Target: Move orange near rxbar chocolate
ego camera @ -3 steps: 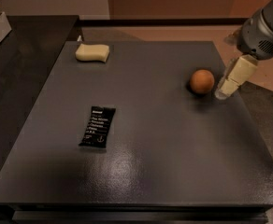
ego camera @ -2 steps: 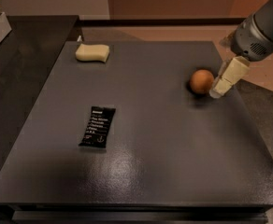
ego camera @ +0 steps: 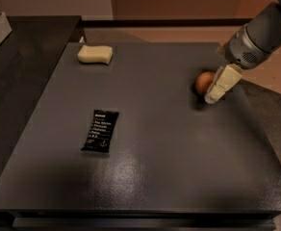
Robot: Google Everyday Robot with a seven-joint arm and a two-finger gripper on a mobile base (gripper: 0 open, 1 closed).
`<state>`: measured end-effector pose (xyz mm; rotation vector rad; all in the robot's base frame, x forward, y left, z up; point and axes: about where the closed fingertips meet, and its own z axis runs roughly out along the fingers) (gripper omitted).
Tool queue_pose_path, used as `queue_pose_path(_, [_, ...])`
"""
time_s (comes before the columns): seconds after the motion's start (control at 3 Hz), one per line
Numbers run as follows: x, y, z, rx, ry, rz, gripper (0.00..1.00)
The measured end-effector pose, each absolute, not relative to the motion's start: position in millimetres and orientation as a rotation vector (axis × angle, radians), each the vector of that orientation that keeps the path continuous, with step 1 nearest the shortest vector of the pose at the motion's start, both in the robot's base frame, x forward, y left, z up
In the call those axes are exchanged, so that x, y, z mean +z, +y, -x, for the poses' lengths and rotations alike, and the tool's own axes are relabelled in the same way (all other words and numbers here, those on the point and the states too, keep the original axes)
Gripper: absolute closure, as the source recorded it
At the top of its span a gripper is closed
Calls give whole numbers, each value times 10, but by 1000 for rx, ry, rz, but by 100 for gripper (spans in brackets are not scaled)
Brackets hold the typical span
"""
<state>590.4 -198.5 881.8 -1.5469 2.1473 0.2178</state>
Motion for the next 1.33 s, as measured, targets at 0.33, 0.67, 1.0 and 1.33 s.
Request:
queue_pose_path(0.33, [8716, -1939, -5926, 250, 2151, 1548, 0])
queue_pose_path(0.67, [8653, -1896, -5900, 276, 2151, 1557, 16])
queue_pose_path(1.0, [8595, -1897, -5869, 297, 2152, 1558, 47])
queue_pose_path(1.33, [8595, -1894, -5857, 305, 2145, 1558, 70])
